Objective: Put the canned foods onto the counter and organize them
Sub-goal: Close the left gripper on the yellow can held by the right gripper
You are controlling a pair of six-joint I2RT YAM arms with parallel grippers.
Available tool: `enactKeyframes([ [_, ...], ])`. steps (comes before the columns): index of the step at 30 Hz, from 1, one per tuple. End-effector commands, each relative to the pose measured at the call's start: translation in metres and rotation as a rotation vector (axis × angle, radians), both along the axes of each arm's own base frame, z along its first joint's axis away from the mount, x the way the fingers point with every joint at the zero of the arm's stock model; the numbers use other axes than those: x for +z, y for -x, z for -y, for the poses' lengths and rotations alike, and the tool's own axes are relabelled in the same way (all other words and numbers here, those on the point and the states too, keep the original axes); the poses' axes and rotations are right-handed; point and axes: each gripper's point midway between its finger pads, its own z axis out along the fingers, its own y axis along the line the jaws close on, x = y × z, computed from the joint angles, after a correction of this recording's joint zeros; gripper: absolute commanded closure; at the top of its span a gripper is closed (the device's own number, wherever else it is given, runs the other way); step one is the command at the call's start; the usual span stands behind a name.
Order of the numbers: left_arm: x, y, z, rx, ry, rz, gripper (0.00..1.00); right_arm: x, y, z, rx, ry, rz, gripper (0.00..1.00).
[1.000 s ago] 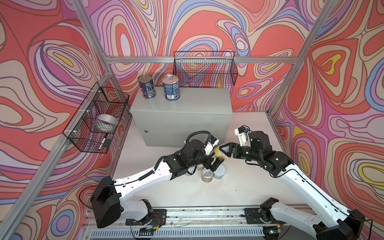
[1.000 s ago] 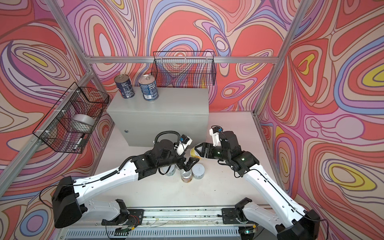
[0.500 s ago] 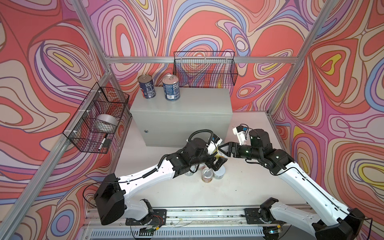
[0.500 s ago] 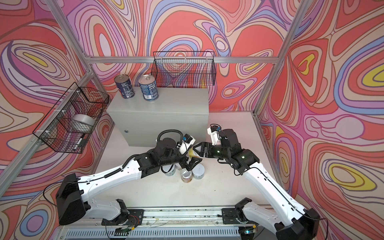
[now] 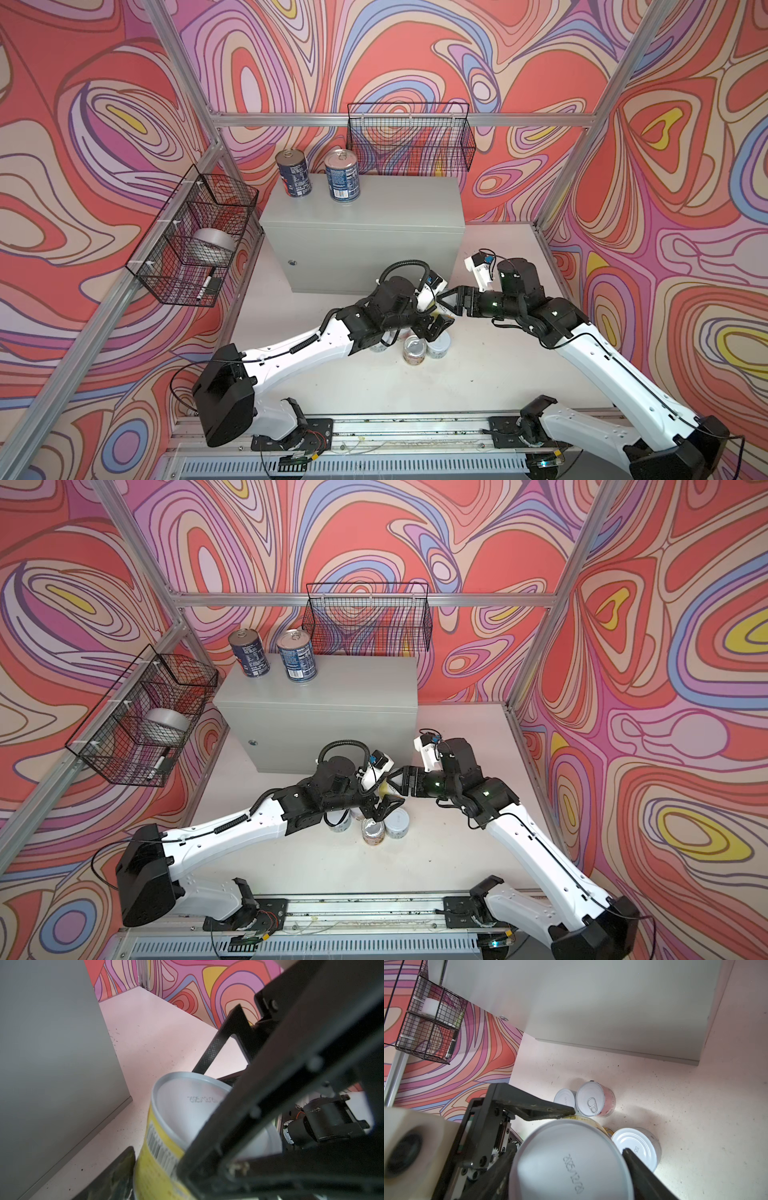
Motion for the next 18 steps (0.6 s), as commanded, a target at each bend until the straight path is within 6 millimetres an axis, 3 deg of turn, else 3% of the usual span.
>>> enactKeyframes([
  [1,0.0216,0.0007,0.014,-0.043,0.073,0.045,0.16,0.0352,0.0033,-0.0127,0.068,-0.078,0.084,0.31],
  [14,0.0194,-0.0081,0.018,-0.024,0.059,0.066,0.12,0.0365,0.0075,-0.0152,0.091,-0.09,0.072,0.32],
  [18,0.015,-0.008,0.0211,-0.034,0.055,0.056,0.17,0.0382,0.0081,-0.0149,0.093,-0.089,0.078,0.33],
])
